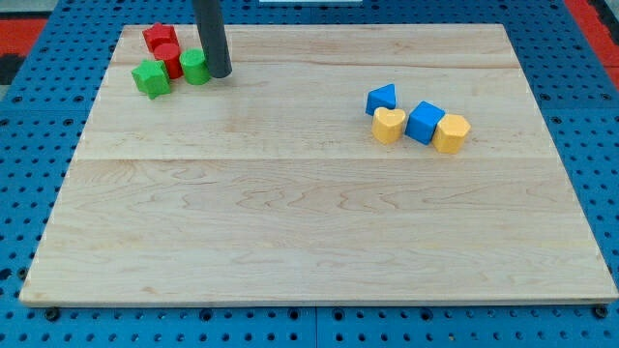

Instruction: Move the red star to the top of the blue triangle

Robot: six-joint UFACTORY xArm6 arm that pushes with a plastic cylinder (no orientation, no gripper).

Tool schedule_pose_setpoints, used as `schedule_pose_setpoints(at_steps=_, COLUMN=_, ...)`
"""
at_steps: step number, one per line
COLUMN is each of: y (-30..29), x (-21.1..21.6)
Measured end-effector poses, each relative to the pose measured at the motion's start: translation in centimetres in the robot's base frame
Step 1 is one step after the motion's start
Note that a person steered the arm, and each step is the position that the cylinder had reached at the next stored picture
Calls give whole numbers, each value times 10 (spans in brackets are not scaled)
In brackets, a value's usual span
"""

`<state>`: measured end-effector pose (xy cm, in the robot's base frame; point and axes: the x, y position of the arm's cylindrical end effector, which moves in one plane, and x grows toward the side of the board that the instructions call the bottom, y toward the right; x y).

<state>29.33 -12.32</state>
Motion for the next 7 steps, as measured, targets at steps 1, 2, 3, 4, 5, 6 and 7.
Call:
schedule_pose_setpoints(at_steps=1, y=15, x=30)
schedule_pose_setpoints(at_steps=2, y=-6, x=76)
schedule_pose_setpoints(at_steps=3, y=-27, x=112)
schedule_pose_setpoints(at_steps=4, y=43, x=105)
schedule_pose_setpoints(at_steps=5, y=-29, x=102)
schedule_pose_setpoints(at_steps=6, y=-144, x=57)
schedule_pose_setpoints(at_steps=7, y=-180, x=25)
